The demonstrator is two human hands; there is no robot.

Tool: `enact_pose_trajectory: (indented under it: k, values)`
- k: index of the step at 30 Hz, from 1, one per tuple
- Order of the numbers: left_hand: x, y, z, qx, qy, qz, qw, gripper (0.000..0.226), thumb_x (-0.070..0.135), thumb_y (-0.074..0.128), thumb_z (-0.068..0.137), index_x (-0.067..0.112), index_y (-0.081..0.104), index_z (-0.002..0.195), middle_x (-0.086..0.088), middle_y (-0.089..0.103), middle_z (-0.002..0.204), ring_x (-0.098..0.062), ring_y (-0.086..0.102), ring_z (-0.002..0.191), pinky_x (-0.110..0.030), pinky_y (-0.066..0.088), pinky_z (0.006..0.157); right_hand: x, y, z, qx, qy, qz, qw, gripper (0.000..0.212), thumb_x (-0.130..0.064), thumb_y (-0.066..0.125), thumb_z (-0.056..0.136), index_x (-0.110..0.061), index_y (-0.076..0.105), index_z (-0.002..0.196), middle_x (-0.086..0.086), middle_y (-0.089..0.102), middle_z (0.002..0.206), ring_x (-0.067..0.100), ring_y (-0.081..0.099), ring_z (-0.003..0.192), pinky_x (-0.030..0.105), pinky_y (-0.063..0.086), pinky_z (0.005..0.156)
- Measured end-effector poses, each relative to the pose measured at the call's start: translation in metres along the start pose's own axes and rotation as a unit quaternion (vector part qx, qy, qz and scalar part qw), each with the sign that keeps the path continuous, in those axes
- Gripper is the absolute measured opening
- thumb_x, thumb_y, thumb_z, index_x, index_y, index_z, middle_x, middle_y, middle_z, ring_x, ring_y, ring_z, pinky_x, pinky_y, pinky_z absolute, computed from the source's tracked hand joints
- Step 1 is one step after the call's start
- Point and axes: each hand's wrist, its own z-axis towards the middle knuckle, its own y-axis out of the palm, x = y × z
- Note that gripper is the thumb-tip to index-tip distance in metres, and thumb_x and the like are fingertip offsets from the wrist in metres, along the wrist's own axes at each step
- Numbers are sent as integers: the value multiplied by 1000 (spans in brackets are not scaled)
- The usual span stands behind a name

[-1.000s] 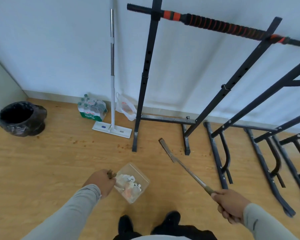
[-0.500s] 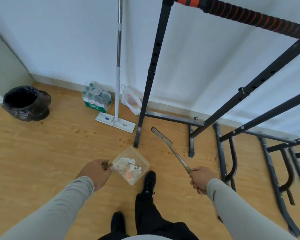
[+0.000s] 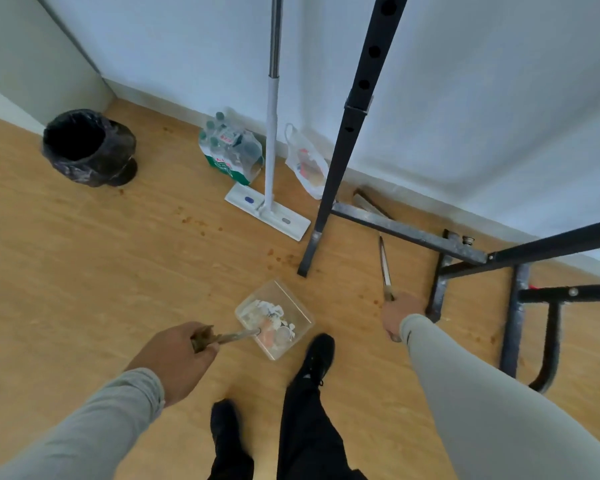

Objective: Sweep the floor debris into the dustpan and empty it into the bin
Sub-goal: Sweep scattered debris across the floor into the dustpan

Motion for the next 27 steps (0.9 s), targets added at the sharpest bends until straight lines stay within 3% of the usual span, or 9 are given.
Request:
enact_pose_trajectory:
  k: [2, 4, 7, 12, 16, 19, 21, 27]
  values:
    - [0, -1, 5, -1, -6, 3, 1000, 11, 42, 60, 94, 37, 59, 104, 14, 63, 85, -8, 60, 74, -25, 44, 64, -1, 4, -5, -31, 2, -50, 998, 44, -11, 40, 98, -16, 48, 142, 5, 52, 82, 27, 58, 67, 32, 50, 54]
    - [-4, -3, 5, -4, -5, 14, 1000, 14, 43, 60, 94, 39, 58, 107, 15, 64, 88, -7, 61, 78, -27, 48, 70, 12, 10, -26, -37, -7, -128, 991, 58, -8, 38, 97, -24, 36, 153, 5, 57, 92, 28, 64, 80, 34, 53, 62]
    - [-13, -12, -3, -12, 3, 30, 999, 17, 43, 60, 94, 38, 59, 110, 15, 64, 91, -9, 62, 82, -29, 53, 79, 45, 19, -66, -57, 1, -234, 971, 77, 0, 33, 91, -32, 19, 160, 5, 61, 100, 24, 66, 86, 31, 49, 60]
    - [-42, -23, -23, -17, 33, 61, 997, 26, 42, 59, 94, 34, 62, 119, 12, 65, 95, -13, 63, 87, -30, 52, 82, 93, 47, -158, -99, 12, -276, 956, 82, 4, 31, 88, -32, 13, 160, 0, 56, 99, 16, 62, 79, 26, 48, 57]
    - [-73, -28, -38, -21, 62, 85, 994, 22, 41, 57, 95, 30, 63, 114, 10, 66, 91, -14, 62, 82, -30, 52, 79, 136, 73, -225, -128, 9, -221, 967, 86, 5, 31, 87, -43, 18, 157, -4, 60, 97, 13, 61, 67, 24, 48, 53]
    - [-90, -31, -45, -22, 72, 88, 993, 23, 40, 57, 95, 28, 65, 113, 7, 68, 92, -16, 64, 82, -33, 55, 80, 164, 62, -256, -126, 53, -22, 990, 53, -14, 41, 98, -36, 44, 146, 1, 56, 71, 15, 44, 47, 24, 34, 43]
    - [-98, -32, -47, -22, 76, 79, 994, 25, 41, 57, 93, 29, 65, 114, 7, 68, 92, -16, 64, 83, -34, 55, 81, 178, 48, -271, -95, 77, 84, 989, 41, -17, 48, 101, -31, 50, 139, 8, 48, 63, 15, 34, 42, 21, 25, 43]
    - [-98, -24, -37, -34, 83, 81, 993, 26, 41, 57, 94, 29, 63, 116, 7, 67, 91, -17, 64, 83, -33, 55, 79, 166, 44, -247, -11, 102, 151, 983, 35, -19, 47, 102, -24, 54, 135, 10, 49, 64, 19, 38, 45, 24, 31, 42]
